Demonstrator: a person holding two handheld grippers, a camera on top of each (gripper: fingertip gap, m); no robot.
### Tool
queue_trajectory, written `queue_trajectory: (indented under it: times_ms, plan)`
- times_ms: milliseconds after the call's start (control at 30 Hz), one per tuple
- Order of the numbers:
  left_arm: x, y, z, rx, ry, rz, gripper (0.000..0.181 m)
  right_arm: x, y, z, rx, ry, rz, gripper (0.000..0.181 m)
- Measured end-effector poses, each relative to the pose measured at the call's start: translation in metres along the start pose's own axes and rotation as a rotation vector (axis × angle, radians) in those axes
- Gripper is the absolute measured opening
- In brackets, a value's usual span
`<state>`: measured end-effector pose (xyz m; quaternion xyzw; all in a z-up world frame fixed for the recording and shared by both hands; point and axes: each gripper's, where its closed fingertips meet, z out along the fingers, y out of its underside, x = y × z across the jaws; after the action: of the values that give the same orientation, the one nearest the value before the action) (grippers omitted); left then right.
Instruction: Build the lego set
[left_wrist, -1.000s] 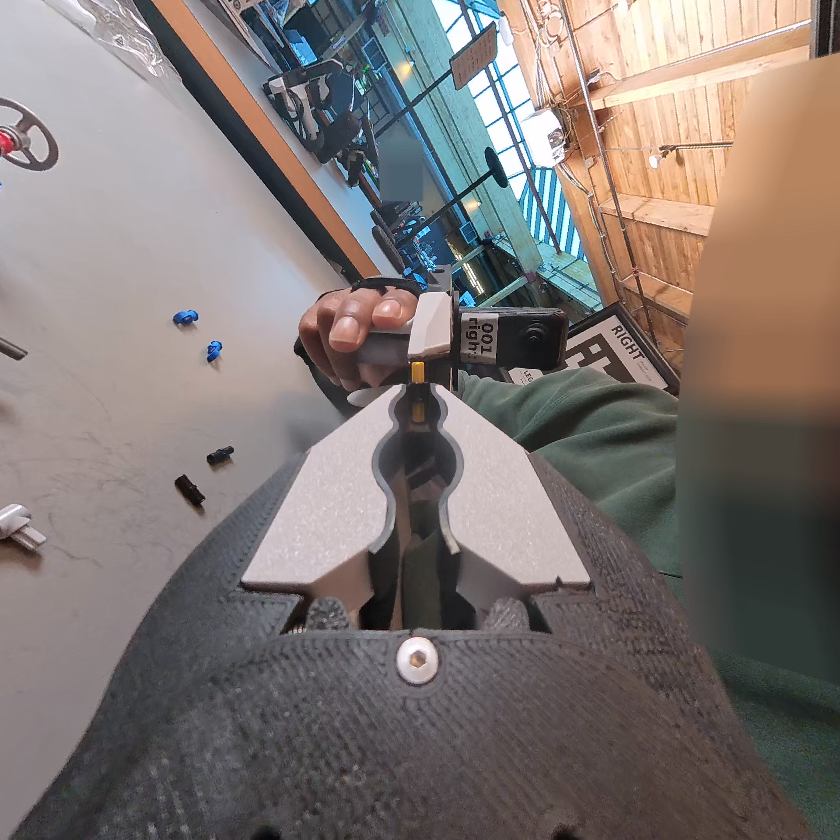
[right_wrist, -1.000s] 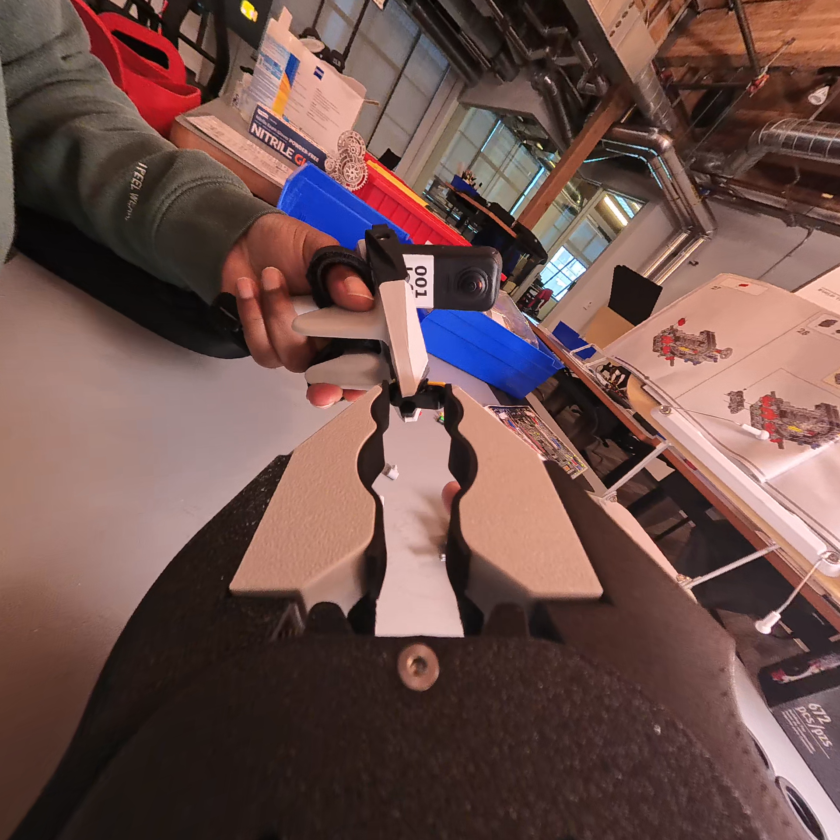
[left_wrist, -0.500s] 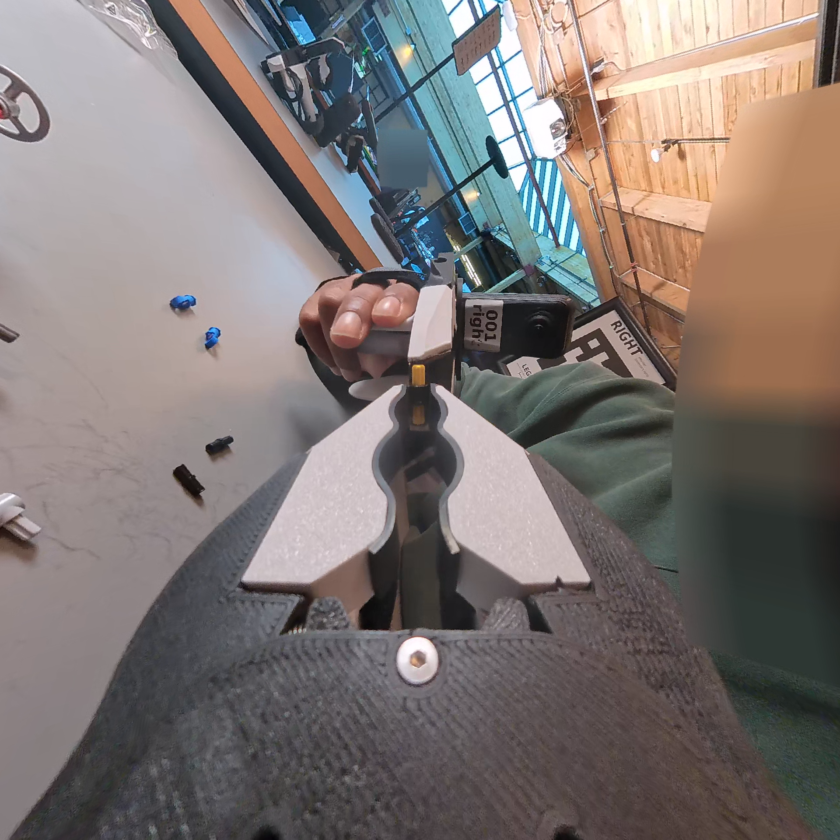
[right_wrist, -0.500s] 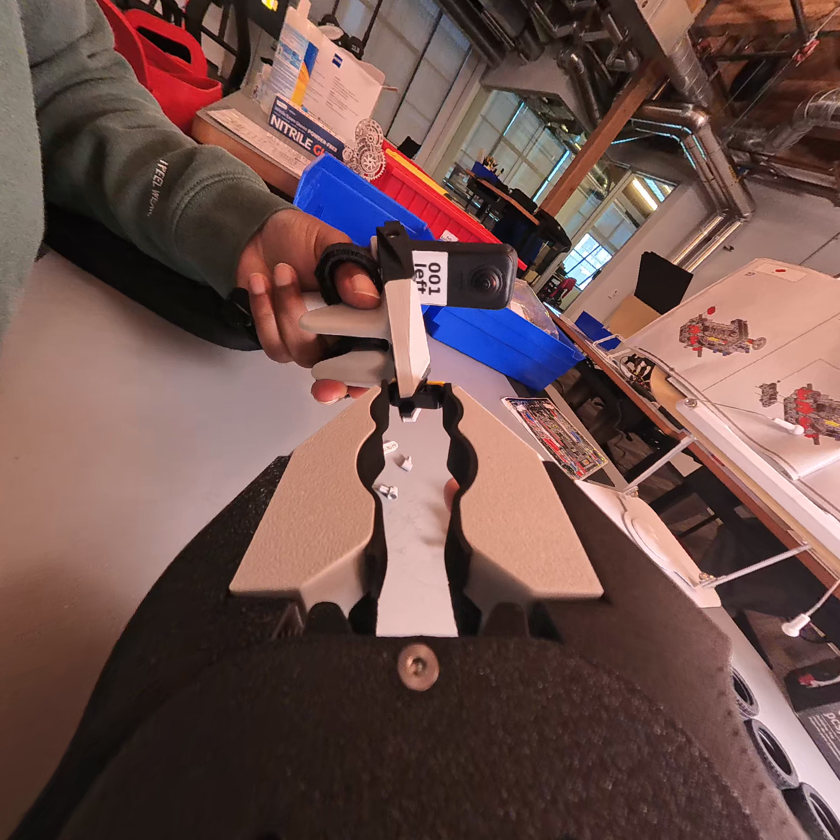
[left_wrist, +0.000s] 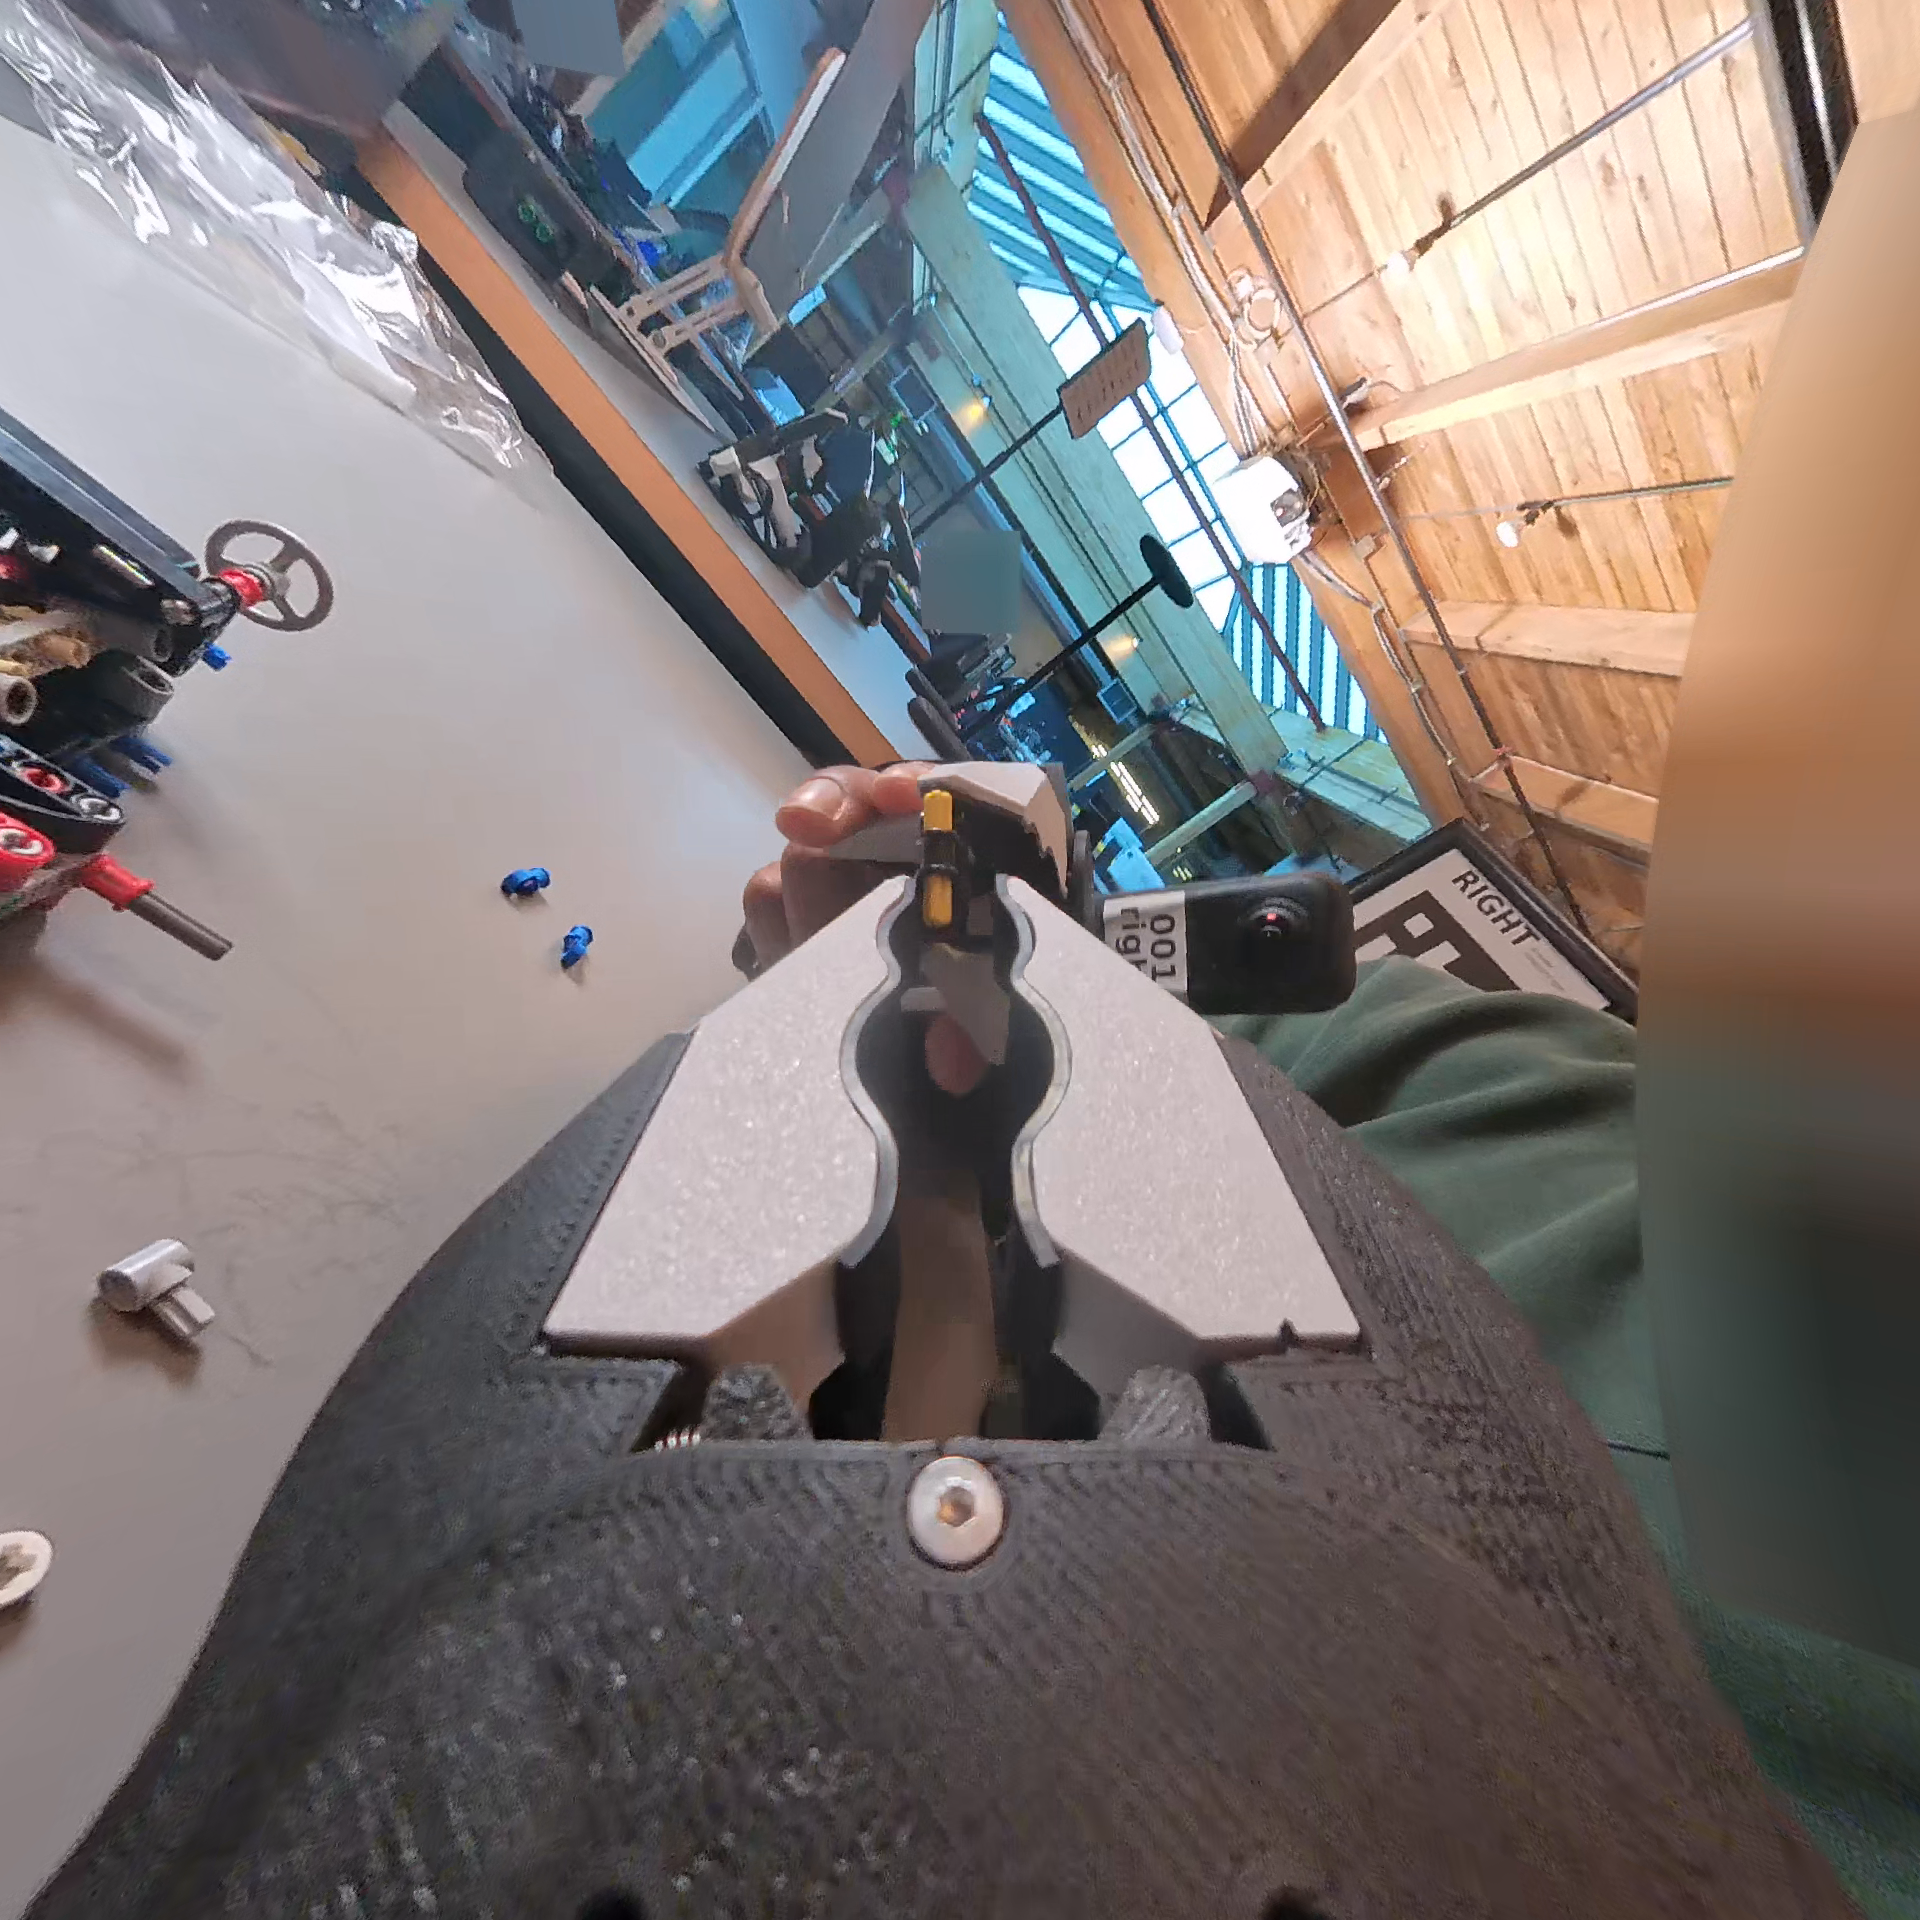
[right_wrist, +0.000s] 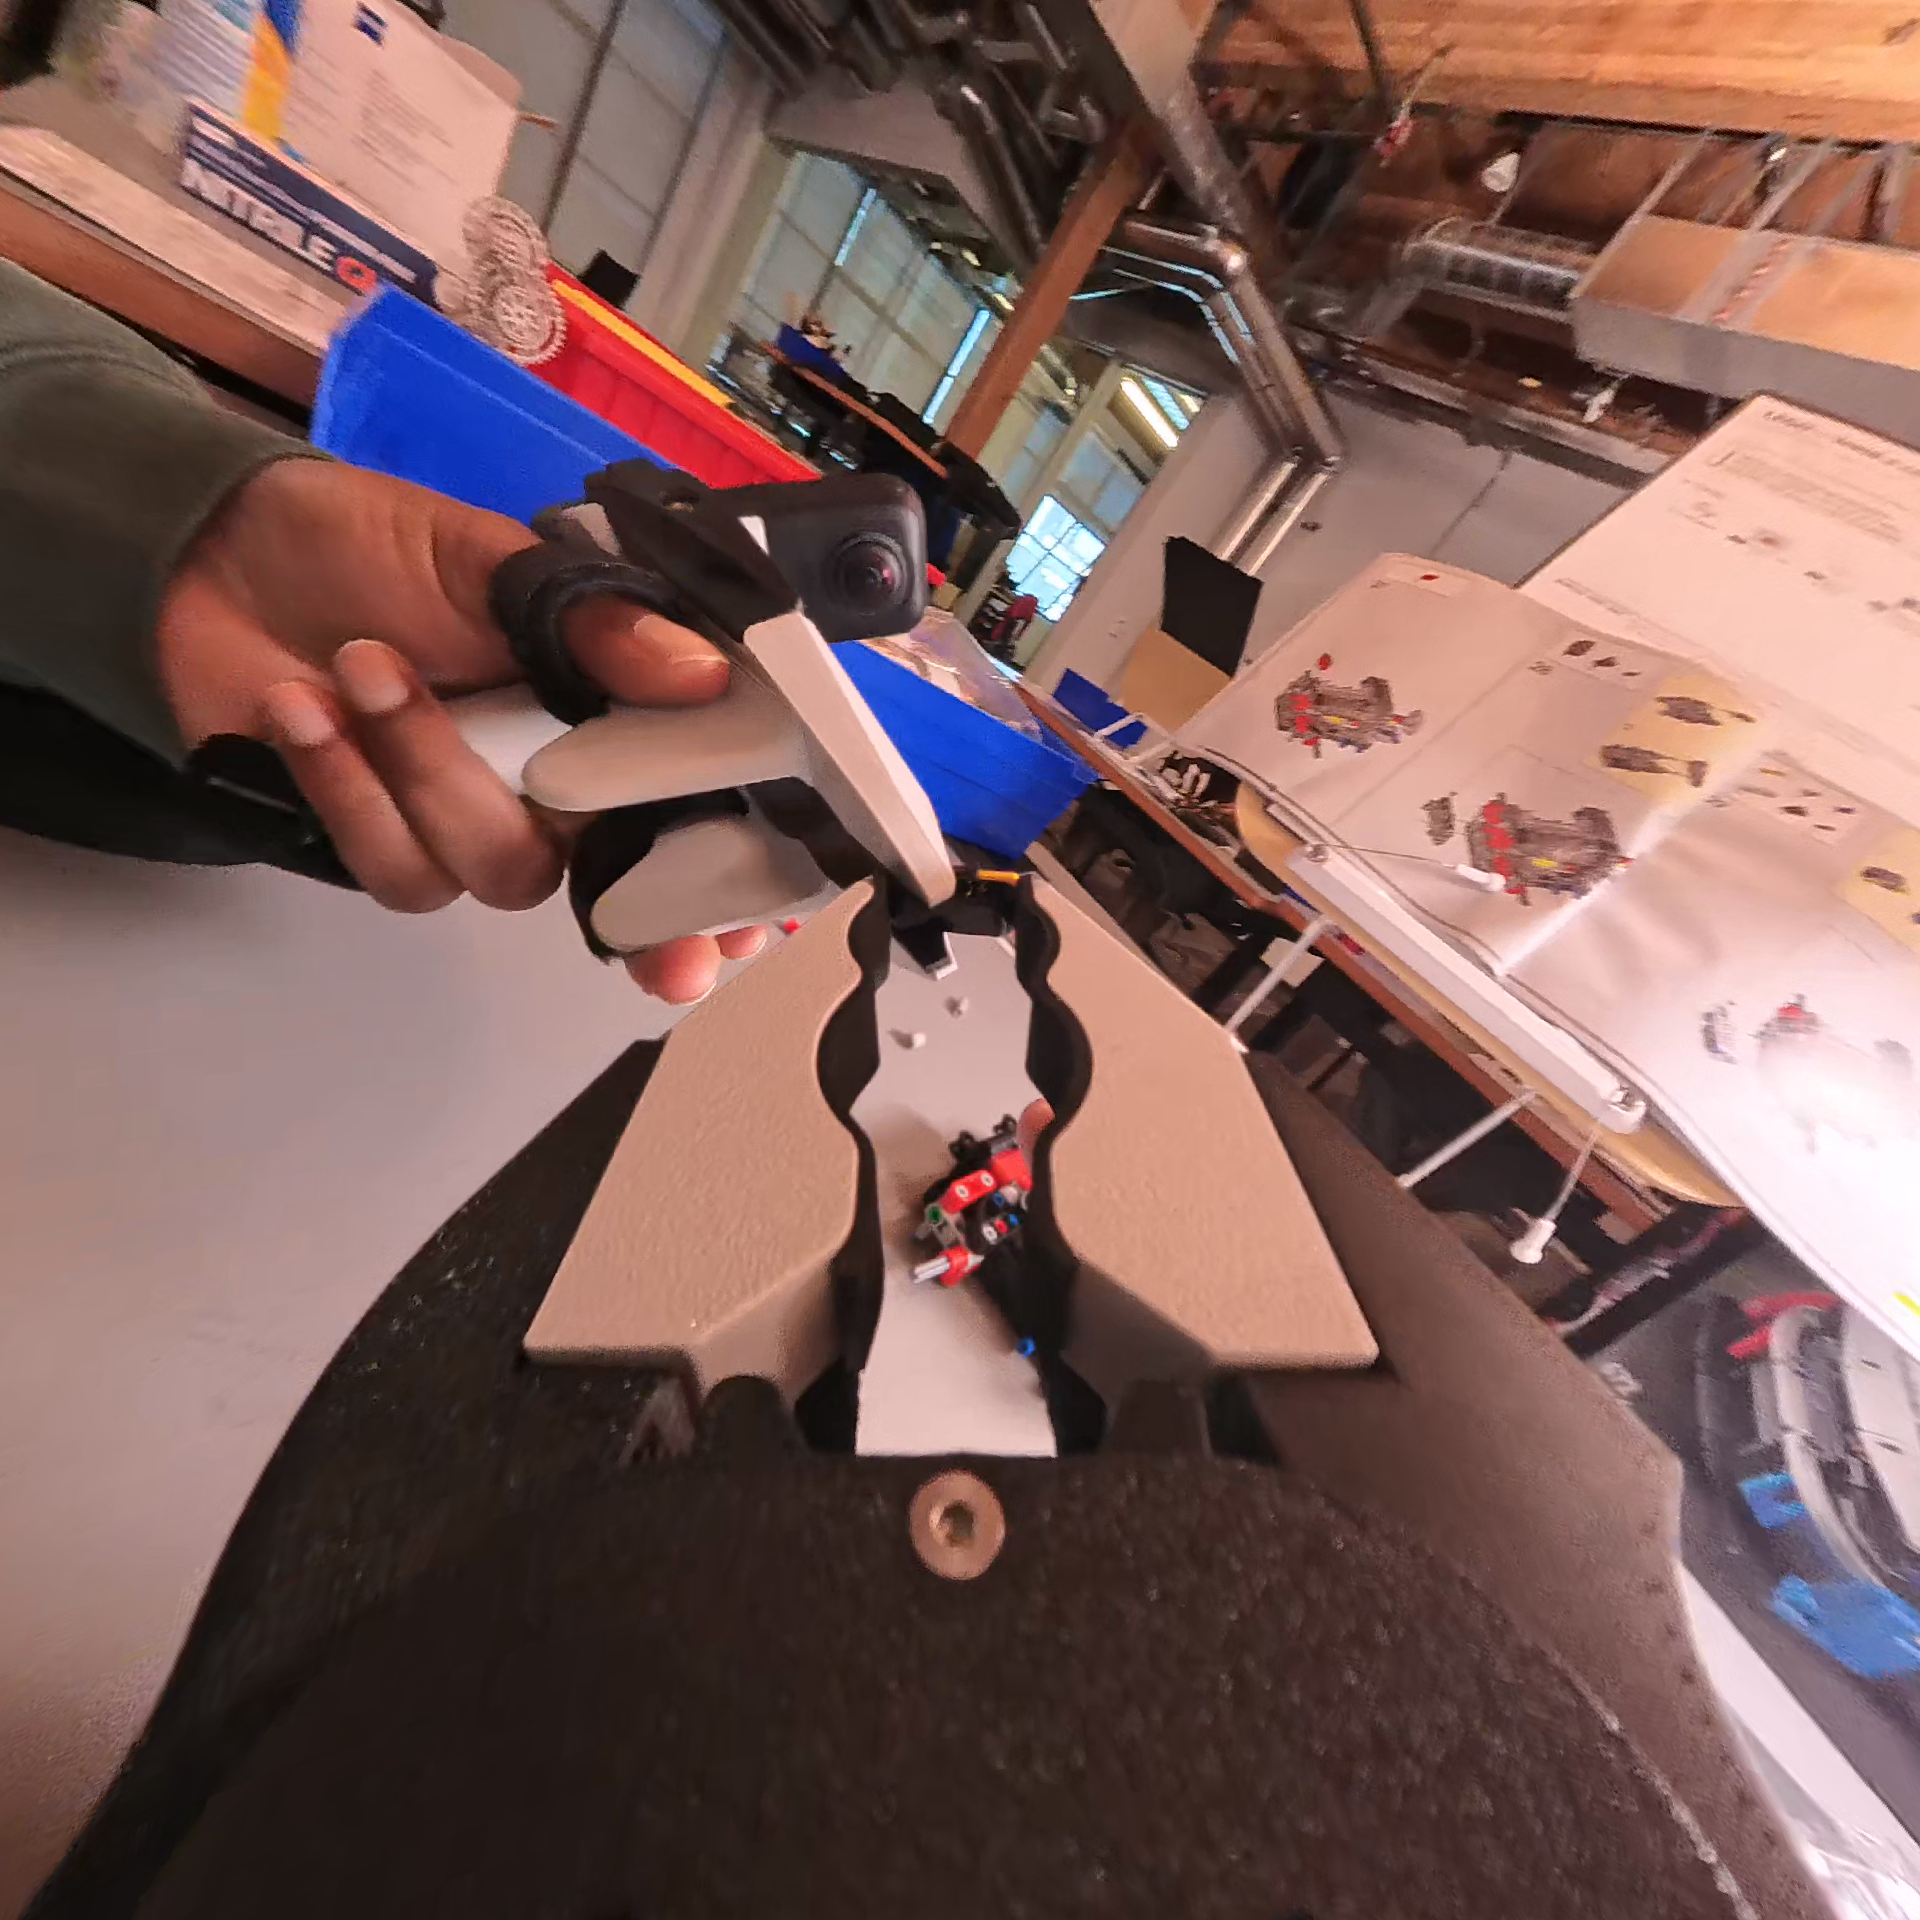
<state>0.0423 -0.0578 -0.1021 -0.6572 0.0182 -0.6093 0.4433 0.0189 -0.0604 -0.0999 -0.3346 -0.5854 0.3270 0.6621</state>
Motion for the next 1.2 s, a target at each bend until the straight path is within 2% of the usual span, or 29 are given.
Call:
queue_trajectory:
  times_ms: [100,167,367,733,1200]
  plan:
    - [0.001,-0.004,0.0,0.034,0.021,-0.026,0.006,0.002,-0.003,0.001,-0.002,0.064,-0.067,0.023]
    - [0.002,-0.004,-0.002,0.01,0.027,-0.012,0.005,0.001,-0.005,0.001,-0.001,0.068,-0.08,0.023]
    - [0.002,0.01,-0.002,-0.116,-0.005,0.043,0.004,-0.008,-0.004,-0.003,0.007,-0.063,-0.055,0.024]
    - [0.0,0.01,-0.005,-0.131,0.007,0.001,0.004,-0.014,-0.001,-0.007,0.002,-0.127,-0.068,0.029]
    - [-0.004,0.028,-0.006,-0.253,-0.001,0.021,0.004,-0.025,0.003,-0.015,-0.016,-0.273,-0.058,0.024]
